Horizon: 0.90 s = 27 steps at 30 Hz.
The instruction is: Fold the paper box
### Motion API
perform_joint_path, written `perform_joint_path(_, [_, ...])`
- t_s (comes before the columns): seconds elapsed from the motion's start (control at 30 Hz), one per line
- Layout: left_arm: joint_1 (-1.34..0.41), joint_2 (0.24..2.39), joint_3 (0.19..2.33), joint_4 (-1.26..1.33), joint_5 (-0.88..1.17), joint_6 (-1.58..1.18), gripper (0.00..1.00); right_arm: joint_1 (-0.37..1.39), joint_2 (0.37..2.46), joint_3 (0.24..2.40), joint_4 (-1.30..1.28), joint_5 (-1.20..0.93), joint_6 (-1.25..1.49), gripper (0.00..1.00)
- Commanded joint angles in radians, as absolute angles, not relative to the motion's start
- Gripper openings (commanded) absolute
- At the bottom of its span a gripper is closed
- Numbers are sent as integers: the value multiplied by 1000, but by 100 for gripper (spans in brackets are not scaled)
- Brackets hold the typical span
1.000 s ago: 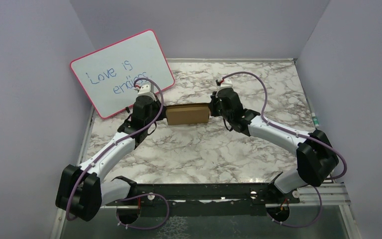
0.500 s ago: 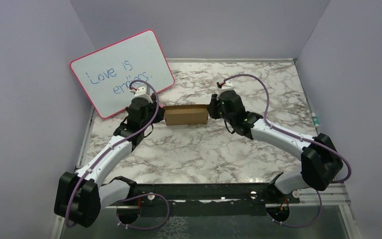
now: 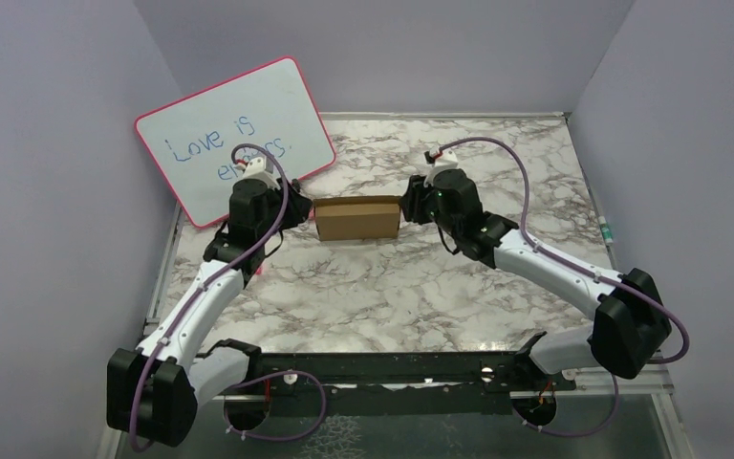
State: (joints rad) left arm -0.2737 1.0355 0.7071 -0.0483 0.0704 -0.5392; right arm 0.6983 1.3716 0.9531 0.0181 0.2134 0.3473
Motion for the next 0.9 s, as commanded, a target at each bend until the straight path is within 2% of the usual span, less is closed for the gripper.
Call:
perform_joint_path(0.0, [-254,1079,831,-110,117,-453,34,671,1384,1019,3,164,289,41])
perform_joint_path(0.57, [-241,1263,1026,-330,247,-218,33,634,1507,1098,-66,29,207,30])
perform_joint_path(0.87, [-239,1340,1086,-391,278,-172,31,634,1524,1117,-72,25,208,18])
